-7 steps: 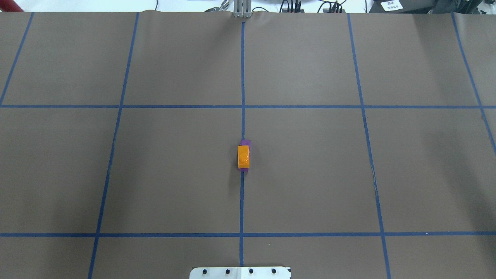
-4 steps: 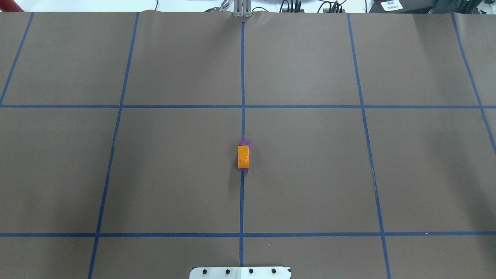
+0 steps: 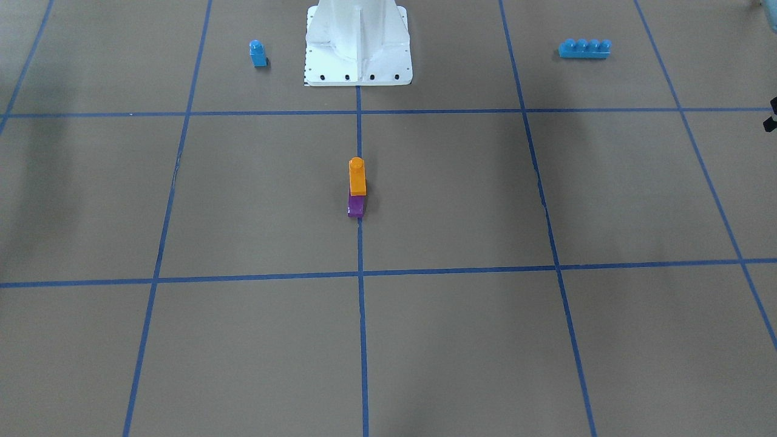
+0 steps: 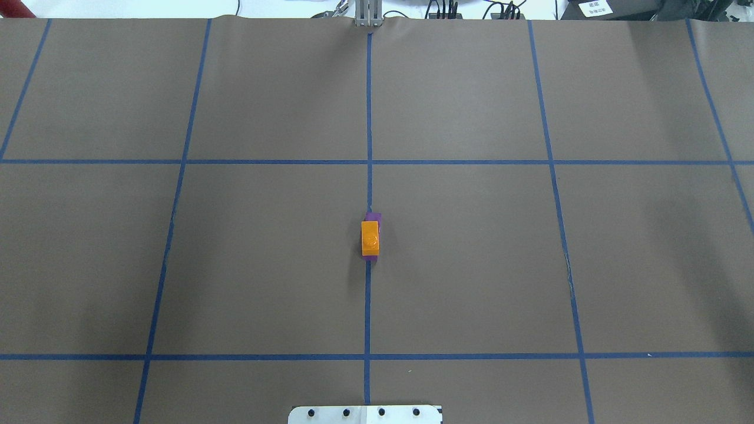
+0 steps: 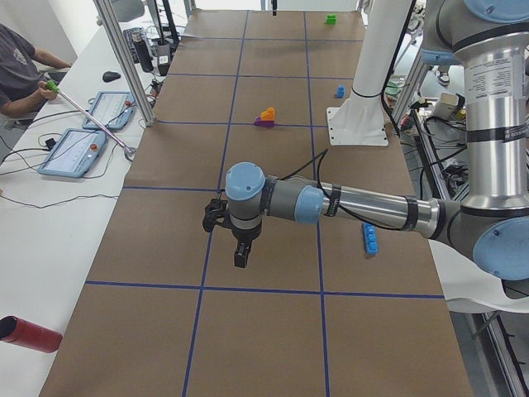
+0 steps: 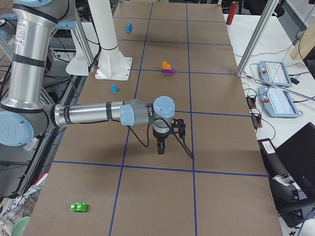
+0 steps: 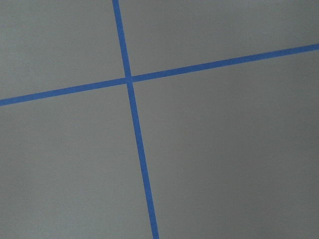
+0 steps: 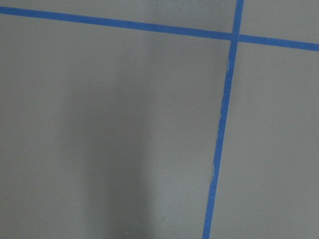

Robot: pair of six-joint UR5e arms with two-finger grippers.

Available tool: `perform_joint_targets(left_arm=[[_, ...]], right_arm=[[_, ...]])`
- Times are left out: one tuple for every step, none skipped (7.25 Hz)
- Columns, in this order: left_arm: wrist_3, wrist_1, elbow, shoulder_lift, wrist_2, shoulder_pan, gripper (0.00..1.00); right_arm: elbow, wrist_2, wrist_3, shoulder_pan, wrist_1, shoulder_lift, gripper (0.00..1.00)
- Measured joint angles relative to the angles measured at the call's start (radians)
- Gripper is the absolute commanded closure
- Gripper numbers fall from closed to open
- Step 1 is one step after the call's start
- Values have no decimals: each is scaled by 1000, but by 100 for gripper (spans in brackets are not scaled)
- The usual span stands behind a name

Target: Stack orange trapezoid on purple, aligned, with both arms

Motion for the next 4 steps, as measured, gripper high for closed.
perform_joint_targets(left_arm=[[0,0,-2,0,-1,0,0],[0,-1,-5,0,-1,0,0],[1,-8,-4,0,-1,0,0],[1,-18,-2,0,-1,0,0]], right_arm=[[0,0,0,0,0,1,0],[1,1,0,0,0,2,0],[2,1,0,-1,0,2,0],[2,1,0,0,0,2,0]])
